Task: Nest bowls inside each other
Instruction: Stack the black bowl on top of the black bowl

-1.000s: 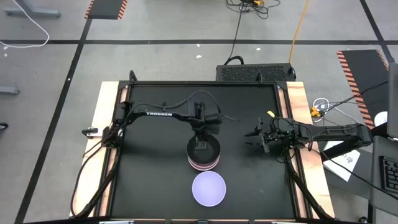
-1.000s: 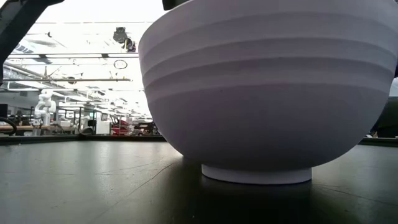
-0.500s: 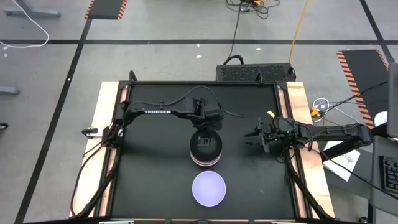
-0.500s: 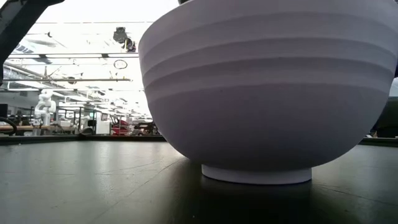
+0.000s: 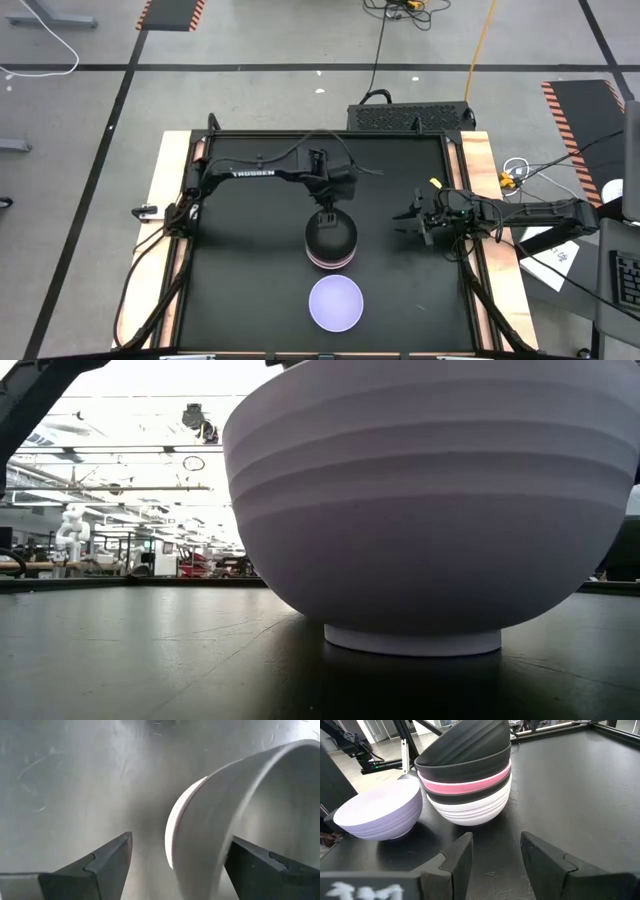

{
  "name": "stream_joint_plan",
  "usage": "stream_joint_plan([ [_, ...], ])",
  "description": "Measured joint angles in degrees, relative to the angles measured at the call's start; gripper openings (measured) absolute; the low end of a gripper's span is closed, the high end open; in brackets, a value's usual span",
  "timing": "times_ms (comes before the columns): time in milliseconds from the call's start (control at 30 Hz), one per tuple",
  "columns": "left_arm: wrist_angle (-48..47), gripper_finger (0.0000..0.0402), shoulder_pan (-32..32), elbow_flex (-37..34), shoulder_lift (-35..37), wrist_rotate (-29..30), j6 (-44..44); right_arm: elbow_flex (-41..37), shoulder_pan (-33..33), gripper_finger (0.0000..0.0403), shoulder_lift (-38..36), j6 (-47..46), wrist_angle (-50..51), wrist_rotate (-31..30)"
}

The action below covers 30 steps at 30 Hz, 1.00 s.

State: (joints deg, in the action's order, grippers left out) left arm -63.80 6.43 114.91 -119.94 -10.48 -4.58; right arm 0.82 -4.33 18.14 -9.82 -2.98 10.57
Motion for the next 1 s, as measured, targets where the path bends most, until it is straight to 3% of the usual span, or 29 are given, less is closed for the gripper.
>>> stream_joint_plan([
  [200,-4.02,0.0294,0.80,0.98,0.04,0.00,-1.19,-0.02,0.00,0.0157,0.00,0.00,0.02,0.02],
  [333,-5.88,0.0264,0.80,1.11,0.14,-0.43,-2.47,0.00,0.00,0.0157,0.00,0.08,0.04,0.02],
  [433,-6.70,0.0206,0.82,1.11,0.13,-0.48,-2.66,-0.01,0.01,0.0157,0.00,0.26,0.04,0.02],
  [600,-6.60,0.0054,1.28,1.11,0.13,-3.35,-3.66,0.00,0.01,0.0157,-0.01,0.17,0.02,0.02],
  [667,-6.91,0.0016,1.39,1.11,0.13,-4.69,-3.92,-0.01,0.01,0.0157,0.01,0.10,0.02,0.01],
  [1000,-8.69,0.0009,0.54,1.09,0.13,-2.99,-2.37,-0.02,0.01,0.0157,0.01,0.33,-0.02,0.02],
])
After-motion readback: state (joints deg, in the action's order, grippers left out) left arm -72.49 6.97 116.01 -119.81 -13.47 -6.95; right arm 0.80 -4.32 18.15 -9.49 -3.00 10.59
